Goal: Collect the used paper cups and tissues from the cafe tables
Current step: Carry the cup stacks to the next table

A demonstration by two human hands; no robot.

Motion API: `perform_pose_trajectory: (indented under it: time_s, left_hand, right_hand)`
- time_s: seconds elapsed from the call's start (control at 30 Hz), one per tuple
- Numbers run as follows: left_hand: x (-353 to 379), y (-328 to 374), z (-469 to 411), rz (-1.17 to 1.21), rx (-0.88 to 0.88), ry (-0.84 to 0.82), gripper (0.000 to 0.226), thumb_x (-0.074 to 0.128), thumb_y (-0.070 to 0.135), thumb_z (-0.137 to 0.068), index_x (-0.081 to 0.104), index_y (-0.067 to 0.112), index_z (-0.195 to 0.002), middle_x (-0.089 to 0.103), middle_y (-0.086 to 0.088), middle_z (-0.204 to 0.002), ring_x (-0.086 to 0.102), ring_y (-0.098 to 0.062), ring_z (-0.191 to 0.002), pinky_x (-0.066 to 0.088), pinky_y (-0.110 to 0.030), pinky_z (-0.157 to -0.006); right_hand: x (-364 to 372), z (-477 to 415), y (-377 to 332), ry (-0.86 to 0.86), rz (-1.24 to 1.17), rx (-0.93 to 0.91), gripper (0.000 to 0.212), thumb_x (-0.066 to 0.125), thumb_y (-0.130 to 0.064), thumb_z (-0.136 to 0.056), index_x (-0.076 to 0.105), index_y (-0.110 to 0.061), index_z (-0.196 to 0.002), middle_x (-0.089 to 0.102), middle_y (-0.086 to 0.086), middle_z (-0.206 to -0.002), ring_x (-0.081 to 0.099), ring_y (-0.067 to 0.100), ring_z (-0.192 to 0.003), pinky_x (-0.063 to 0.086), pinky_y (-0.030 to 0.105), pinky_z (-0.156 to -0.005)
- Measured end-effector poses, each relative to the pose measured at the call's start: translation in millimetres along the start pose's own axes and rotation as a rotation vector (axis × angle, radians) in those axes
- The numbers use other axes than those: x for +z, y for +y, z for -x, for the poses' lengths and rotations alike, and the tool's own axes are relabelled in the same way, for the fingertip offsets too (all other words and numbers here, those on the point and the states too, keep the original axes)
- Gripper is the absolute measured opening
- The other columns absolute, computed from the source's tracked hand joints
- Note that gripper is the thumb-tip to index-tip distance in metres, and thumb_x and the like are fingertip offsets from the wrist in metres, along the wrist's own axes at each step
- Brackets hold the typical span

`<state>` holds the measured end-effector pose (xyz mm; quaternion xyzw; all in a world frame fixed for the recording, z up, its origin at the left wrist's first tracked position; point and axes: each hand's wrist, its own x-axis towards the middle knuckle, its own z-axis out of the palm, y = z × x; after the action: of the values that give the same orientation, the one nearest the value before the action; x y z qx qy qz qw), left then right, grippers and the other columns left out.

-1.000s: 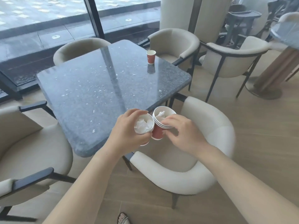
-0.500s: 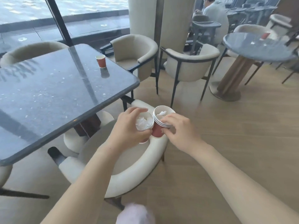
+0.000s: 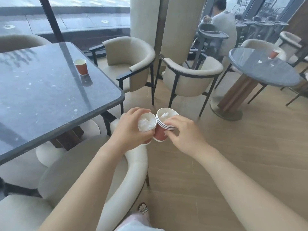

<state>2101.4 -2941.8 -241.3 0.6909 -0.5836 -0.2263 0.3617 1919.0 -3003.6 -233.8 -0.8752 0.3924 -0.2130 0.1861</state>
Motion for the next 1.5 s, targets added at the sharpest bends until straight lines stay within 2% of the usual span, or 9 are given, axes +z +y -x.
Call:
perform_pose_trajectory:
  time_s: [0.57,0.83,0.9,1.03,1.1,1.2,1.27,1.37,1.5]
  left_hand:
    - [32,-26,-189,-0.067,-0.232,0.214,0.053,0.075,0.034,-0.068,0.057,0.031,-0.118,0.051,0.014,-0.115,0.051,-0.013,-0.108,0.037,-0.023,-0.089]
    - [63,-16,-293,-0.093,-0.331,0.356,0.052,0.073,0.043,-0.072,0.054,0.032,-0.119,0.051,0.015,-0.120,0.049,-0.015,-0.113,0.042,-0.033,-0.097]
    - [65,-16,-306,-0.101,-0.363,0.366,0.052,0.073,0.041,-0.072,0.053,0.033,-0.120,0.049,0.018,-0.120,0.049,-0.014,-0.114,0.042,-0.033,-0.098]
    - [57,-24,-331,-0.122,-0.424,0.400,0.050,0.074,0.040,-0.071,0.053,0.036,-0.117,0.049,0.021,-0.116,0.050,-0.007,-0.109,0.039,-0.020,-0.089]
    - [52,-31,-345,-0.128,-0.448,0.421,0.051,0.075,0.039,-0.070,0.054,0.035,-0.116,0.050,0.020,-0.115,0.050,-0.003,-0.104,0.033,-0.007,-0.081]
    - [43,-48,-362,-0.117,-0.491,0.454,0.051,0.076,0.037,-0.070,0.055,0.032,-0.116,0.051,0.018,-0.114,0.050,-0.001,-0.100,0.033,-0.001,-0.077]
    - [32,-65,-375,-0.107,-0.517,0.473,0.052,0.077,0.037,-0.069,0.056,0.031,-0.117,0.052,0.016,-0.114,0.051,-0.003,-0.102,0.034,-0.005,-0.081]
    - [5,-100,-398,-0.122,-0.551,0.494,0.054,0.077,0.036,-0.069,0.055,0.030,-0.118,0.053,0.014,-0.117,0.052,-0.009,-0.107,0.040,-0.023,-0.091]
    - [-47,-157,-419,-0.151,-0.629,0.539,0.060,0.077,0.029,-0.069,0.052,0.026,-0.123,0.051,0.011,-0.122,0.049,-0.010,-0.113,0.036,-0.022,-0.093]
  right_hand:
    - [13,-220,129,-0.211,-0.135,-0.250,0.029,0.067,-0.009,-0.078,0.067,-0.018,-0.106,0.066,-0.005,-0.102,0.056,0.017,-0.098,0.042,0.023,-0.087]
    - [-1,-339,203,-0.266,-0.170,-0.447,0.031,0.066,-0.009,-0.078,0.068,-0.021,-0.106,0.067,-0.005,-0.103,0.057,0.020,-0.098,0.045,0.029,-0.084]
    - [2,-358,213,-0.280,-0.200,-0.470,0.031,0.066,-0.007,-0.078,0.068,-0.022,-0.105,0.067,-0.005,-0.102,0.057,0.020,-0.096,0.043,0.024,-0.084]
    - [16,-394,220,-0.303,-0.246,-0.509,0.035,0.068,-0.006,-0.076,0.068,-0.025,-0.105,0.067,-0.008,-0.102,0.055,0.015,-0.095,0.031,0.009,-0.078]
    - [25,-415,219,-0.314,-0.258,-0.523,0.035,0.067,-0.005,-0.076,0.068,-0.026,-0.104,0.067,-0.008,-0.103,0.053,0.012,-0.095,0.030,0.009,-0.077]
    - [44,-450,214,-0.365,-0.242,-0.558,0.034,0.066,-0.006,-0.076,0.069,-0.026,-0.103,0.067,-0.009,-0.104,0.055,0.016,-0.097,0.032,0.011,-0.079]
    - [60,-477,208,-0.399,-0.238,-0.582,0.033,0.066,-0.007,-0.076,0.069,-0.026,-0.103,0.067,-0.008,-0.106,0.055,0.017,-0.099,0.033,0.013,-0.080]
    - [92,-523,190,-0.449,-0.253,-0.603,0.031,0.065,-0.010,-0.077,0.068,-0.026,-0.104,0.066,-0.010,-0.108,0.055,0.015,-0.101,0.040,0.020,-0.083]
    - [146,-584,142,-0.534,-0.333,-0.639,0.028,0.064,-0.007,-0.078,0.070,-0.020,-0.103,0.067,-0.003,-0.108,0.059,0.021,-0.097,0.047,0.029,-0.083]
